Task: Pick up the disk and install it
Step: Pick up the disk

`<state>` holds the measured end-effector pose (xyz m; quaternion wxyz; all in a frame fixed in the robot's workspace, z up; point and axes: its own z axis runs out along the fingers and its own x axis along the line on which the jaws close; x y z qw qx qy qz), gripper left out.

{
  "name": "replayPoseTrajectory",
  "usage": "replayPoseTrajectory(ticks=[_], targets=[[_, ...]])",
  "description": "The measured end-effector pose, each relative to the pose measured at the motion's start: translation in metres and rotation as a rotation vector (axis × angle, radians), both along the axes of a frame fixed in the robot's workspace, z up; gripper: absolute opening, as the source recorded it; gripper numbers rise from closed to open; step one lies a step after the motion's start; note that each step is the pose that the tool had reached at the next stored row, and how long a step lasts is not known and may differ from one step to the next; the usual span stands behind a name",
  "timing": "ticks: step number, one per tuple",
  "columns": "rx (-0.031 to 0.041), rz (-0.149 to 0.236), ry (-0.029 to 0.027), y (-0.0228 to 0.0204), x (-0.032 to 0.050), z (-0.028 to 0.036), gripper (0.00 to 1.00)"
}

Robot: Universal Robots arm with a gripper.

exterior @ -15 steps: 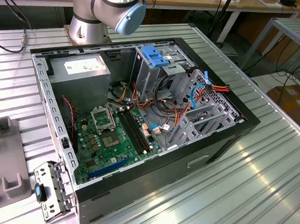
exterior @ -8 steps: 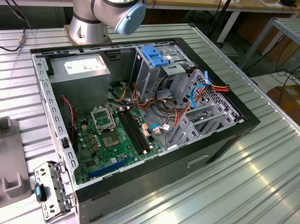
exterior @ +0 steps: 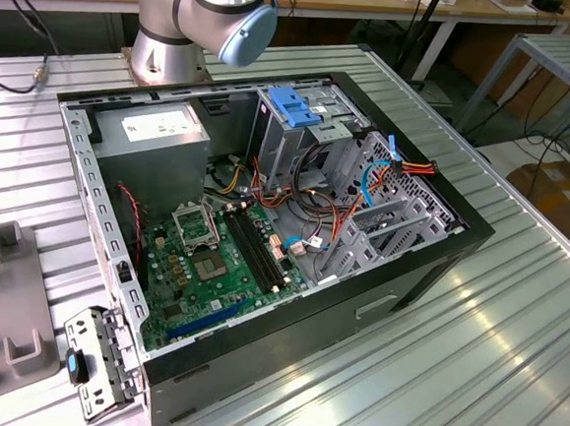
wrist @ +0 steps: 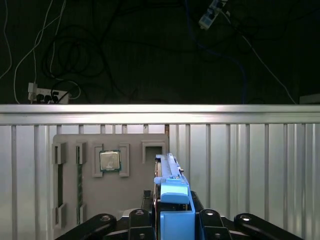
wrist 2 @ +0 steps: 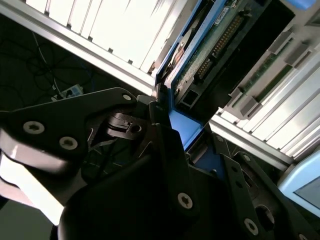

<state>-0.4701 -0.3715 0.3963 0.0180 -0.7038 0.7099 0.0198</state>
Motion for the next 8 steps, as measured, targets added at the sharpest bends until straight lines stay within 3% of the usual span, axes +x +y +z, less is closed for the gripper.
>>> replayPoseTrajectory(ticks=[8], targets=[[0.0034, 0.0, 0.0004, 0.0, 0.0, 0.0122, 0.37]])
